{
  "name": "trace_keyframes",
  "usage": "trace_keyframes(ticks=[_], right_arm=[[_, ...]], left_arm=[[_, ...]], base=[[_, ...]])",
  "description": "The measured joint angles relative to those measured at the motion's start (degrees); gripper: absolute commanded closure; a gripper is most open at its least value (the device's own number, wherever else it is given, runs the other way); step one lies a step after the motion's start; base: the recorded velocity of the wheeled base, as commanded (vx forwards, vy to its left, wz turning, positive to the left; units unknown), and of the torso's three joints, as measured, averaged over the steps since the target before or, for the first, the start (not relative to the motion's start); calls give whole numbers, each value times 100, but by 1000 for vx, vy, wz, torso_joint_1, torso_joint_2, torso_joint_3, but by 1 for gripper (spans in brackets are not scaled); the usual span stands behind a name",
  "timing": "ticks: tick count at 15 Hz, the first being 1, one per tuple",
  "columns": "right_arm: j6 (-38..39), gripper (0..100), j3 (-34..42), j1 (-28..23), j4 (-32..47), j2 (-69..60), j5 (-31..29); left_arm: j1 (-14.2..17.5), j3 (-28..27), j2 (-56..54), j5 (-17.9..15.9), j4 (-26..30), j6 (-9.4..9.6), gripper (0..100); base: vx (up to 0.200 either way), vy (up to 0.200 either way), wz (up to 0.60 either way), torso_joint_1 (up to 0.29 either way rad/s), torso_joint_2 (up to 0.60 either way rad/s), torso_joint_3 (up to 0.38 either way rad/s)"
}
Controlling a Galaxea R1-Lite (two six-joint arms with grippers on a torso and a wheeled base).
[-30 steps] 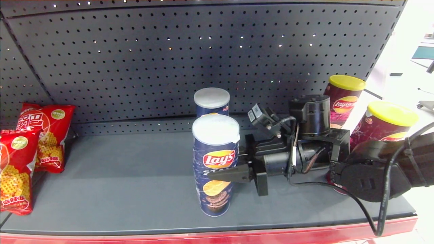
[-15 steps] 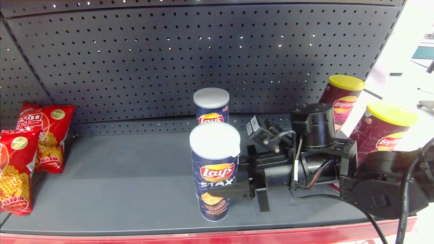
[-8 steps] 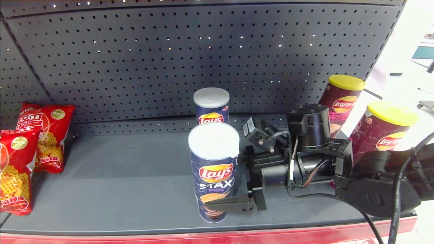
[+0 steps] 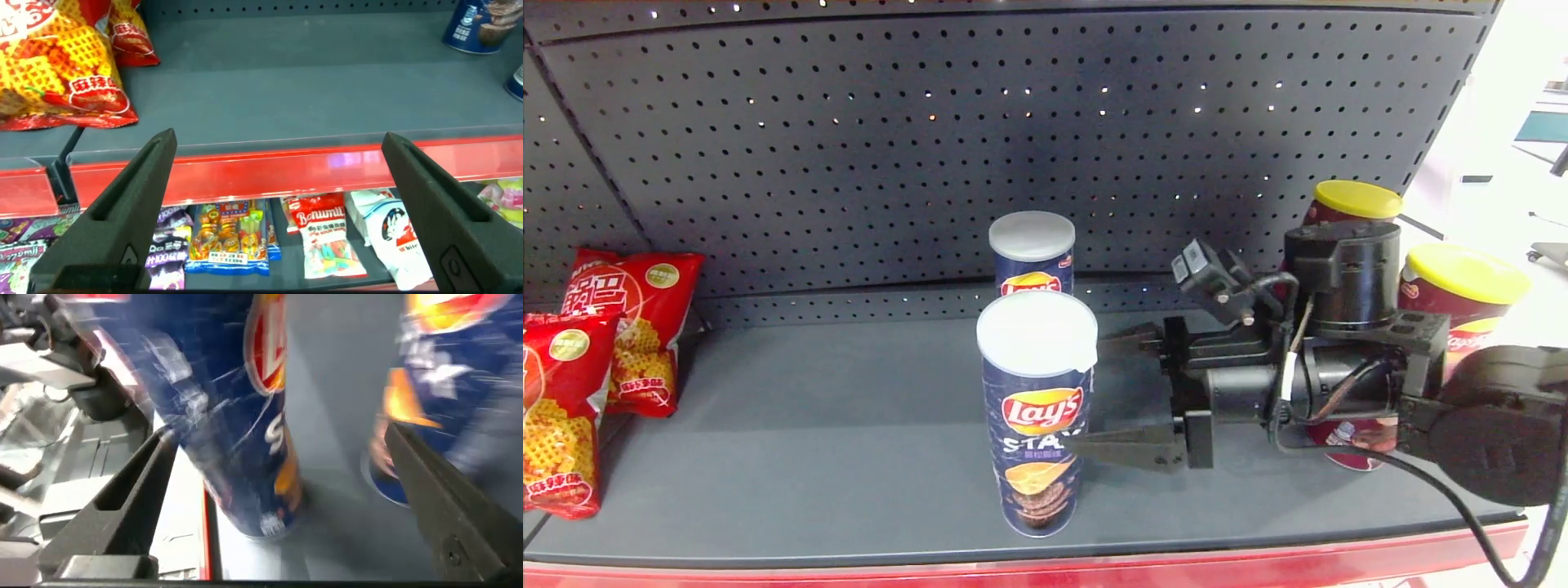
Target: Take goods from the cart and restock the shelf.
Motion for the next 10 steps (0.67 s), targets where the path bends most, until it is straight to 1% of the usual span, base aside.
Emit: trace_keyframes(ticks=[6,10], right_arm=[[115,0,708,-306,4,-1111,11],[178,0,768,-306,0,-1932,-2]], left_arm=[[0,0,0,0,0,0,0],[0,0,0,0,-2,2,0]], base=[[0,0,0,0,0,0],[0,0,0,0,0,0]])
